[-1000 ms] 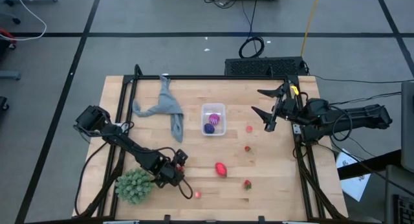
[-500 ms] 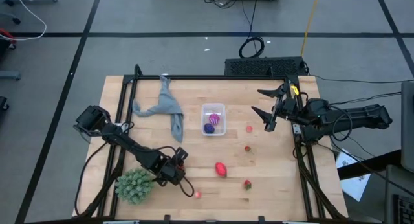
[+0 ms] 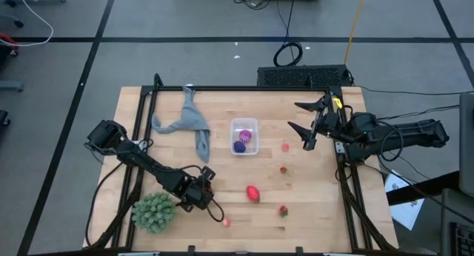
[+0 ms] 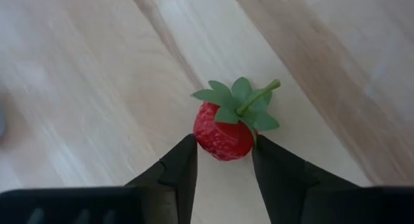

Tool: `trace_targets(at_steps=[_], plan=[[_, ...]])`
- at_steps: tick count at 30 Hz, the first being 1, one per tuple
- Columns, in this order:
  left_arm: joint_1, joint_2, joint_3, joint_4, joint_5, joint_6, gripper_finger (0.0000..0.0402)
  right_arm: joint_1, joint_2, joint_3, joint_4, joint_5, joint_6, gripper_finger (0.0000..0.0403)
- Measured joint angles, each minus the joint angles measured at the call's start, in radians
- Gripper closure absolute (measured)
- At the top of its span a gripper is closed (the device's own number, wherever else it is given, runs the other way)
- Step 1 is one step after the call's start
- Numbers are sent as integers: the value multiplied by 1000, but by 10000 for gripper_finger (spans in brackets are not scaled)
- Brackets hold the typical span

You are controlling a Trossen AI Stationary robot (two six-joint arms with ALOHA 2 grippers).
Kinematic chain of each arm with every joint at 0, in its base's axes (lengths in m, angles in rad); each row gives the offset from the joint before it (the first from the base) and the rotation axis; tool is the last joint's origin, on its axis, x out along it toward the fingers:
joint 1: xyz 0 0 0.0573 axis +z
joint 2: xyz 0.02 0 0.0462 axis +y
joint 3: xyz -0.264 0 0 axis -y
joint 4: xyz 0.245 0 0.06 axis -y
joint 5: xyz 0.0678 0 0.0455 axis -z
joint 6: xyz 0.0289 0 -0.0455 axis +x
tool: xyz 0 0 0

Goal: Pick and placing Produce into tupperware
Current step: Put the middle left red strawberry into the transparent bin

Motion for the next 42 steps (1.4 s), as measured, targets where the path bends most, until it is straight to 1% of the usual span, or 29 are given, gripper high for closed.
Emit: trace_targets(at_steps=[8, 17, 21, 25, 28, 34, 42], plan=[[0, 0, 5, 8, -66, -1, 261, 0, 0, 0, 0, 0, 2, 94], [28, -1, 59, -1, -98, 3, 261, 0, 0, 0, 0, 0, 2, 94], [50, -1, 95, -31, -166, 5, 261, 0, 0, 0, 0, 0, 2, 94], [76, -1, 151, -102, -265, 9, 261, 0, 0, 0, 0, 0, 1, 94], [102, -1, 204, -134, -310, 9, 261, 0, 0, 0, 0, 0, -1, 94], [182, -2, 329, -188, -322, 13, 261, 0, 0, 0, -1, 0, -2, 94], [341, -2, 498, -222, -319, -7, 261, 0, 0, 0, -1, 0, -11, 94]])
